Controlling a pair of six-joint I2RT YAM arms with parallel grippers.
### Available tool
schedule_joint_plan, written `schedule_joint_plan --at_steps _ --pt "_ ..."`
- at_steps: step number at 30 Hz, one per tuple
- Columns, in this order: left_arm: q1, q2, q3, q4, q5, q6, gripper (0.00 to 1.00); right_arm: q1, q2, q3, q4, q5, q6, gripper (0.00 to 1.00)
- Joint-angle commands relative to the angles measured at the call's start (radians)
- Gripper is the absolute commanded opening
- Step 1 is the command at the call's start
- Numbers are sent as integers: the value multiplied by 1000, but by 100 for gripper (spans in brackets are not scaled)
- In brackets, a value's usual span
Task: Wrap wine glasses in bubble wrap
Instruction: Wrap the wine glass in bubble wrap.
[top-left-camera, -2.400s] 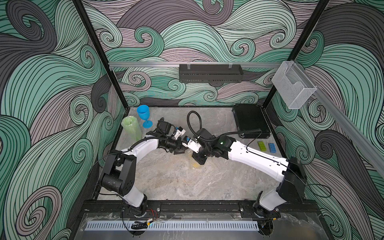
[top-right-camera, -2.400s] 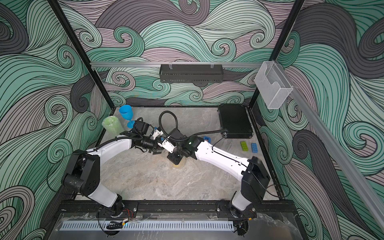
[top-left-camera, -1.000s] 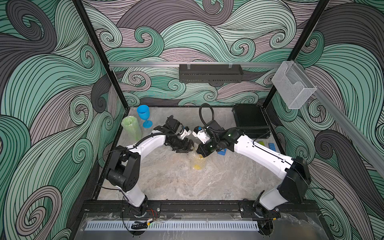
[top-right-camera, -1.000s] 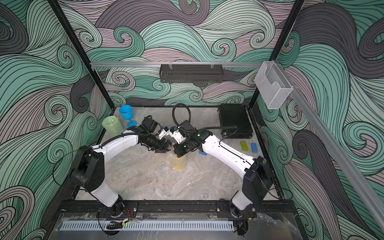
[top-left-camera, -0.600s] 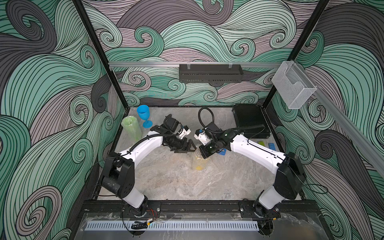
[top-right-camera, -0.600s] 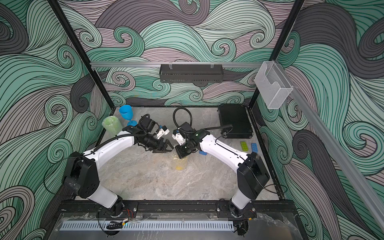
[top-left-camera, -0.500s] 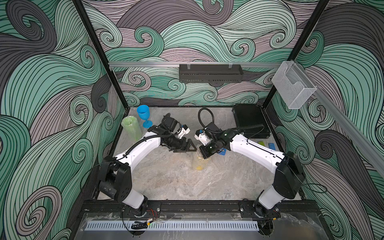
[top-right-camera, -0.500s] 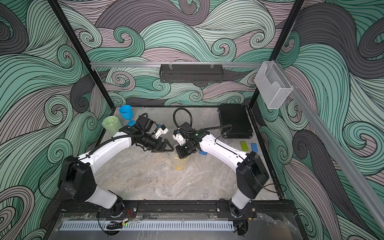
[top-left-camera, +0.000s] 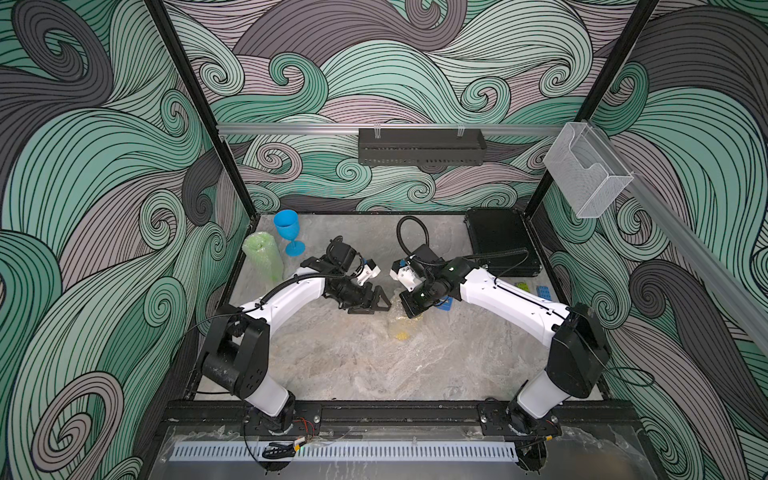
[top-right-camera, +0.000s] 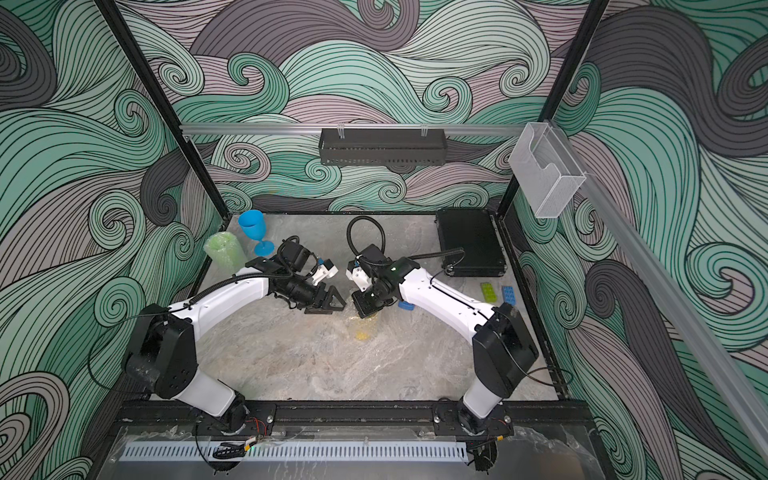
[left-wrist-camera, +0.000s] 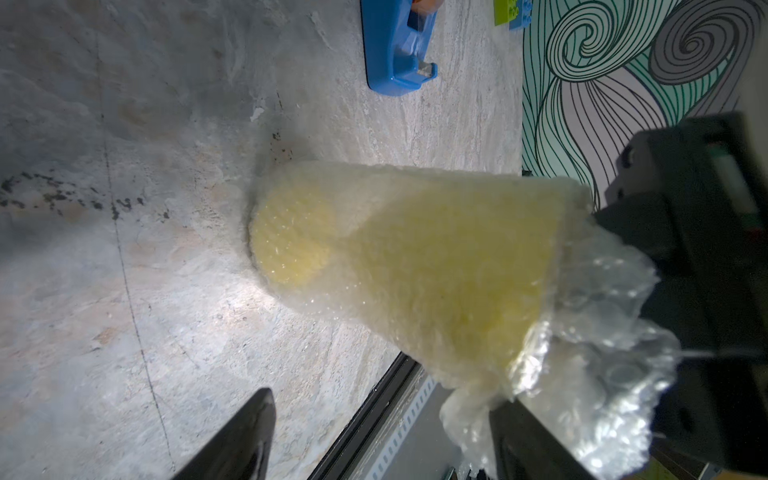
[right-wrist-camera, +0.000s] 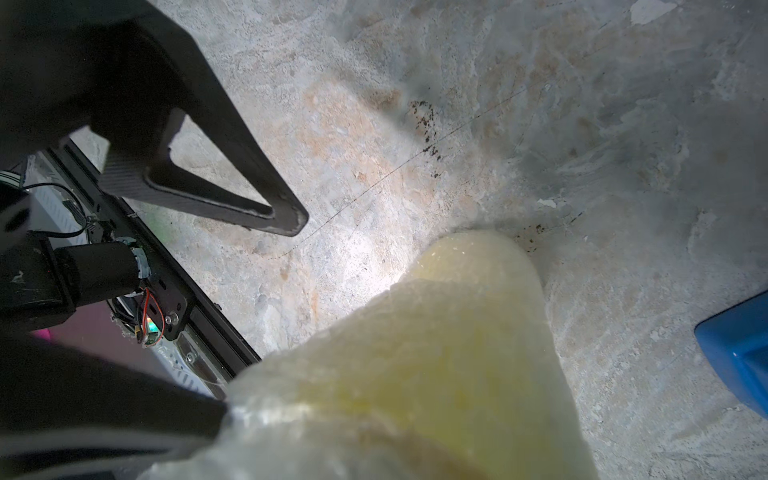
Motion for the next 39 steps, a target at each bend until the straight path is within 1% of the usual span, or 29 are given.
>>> schedule_joint_plan --at_steps 1,6,9,13,15,22,27,30,33,39 --pt "-4 2 52 16 69 -22 77 5 0 10 -12 -11 9 5" --pt "-2 -73 46 -2 156 11 77 4 14 20 -12 -8 7 5" --pt "-4 -78 3 46 165 -13 77 4 18 25 -11 -12 6 5" --pt "-5 -5 20 13 92 15 77 5 10 33 -11 -27 14 5" --pt "-9 32 30 17 65 5 75 6 -1 31 -6 -29 15 5" --pt "-48 145 82 0 11 -2 75 7 -21 27 14 -90 34 5" --pt "-68 165 80 -8 -33 -5 73 4 -49 31 9 -122 48 5" --pt "-75 176 88 -30 -87 3 71 -8 -103 48 -34 -104 50 5" --pt "-76 178 93 -41 -115 7 69 -23 -172 68 -90 -83 44 6" --pt "-82 182 111 -51 -116 7 68 -39 -255 98 -185 -67 39 6"
